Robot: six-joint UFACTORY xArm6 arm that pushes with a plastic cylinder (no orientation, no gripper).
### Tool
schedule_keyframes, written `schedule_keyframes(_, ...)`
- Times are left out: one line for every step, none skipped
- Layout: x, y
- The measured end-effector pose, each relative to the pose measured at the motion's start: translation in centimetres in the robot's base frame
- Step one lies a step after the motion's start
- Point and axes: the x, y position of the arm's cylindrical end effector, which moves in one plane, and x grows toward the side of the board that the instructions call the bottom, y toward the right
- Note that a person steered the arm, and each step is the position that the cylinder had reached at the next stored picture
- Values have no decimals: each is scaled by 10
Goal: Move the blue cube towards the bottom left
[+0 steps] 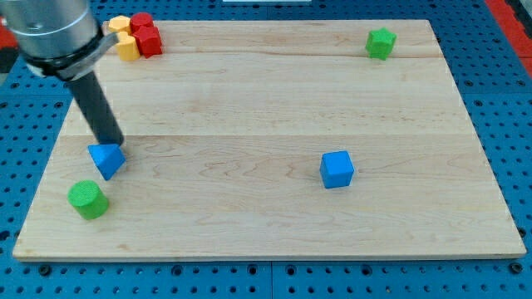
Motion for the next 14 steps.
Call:
schedule_keyframes(10,-11)
schedule_keyframes(21,-8)
schedule_keyframes(-29,6)
schedule_keyframes(-58,89)
schedule_keyframes(-56,213)
schedule_keyframes(-6,320)
schedule_keyframes(55,370)
schedule_keyframes(43,421)
schedule_keyframes(39,378)
schedule_keyframes(42,303)
schedule_keyframes(52,257)
schedule_keyframes(72,200)
schedule_keyframes(74,139)
schedule_keyframes(74,78)
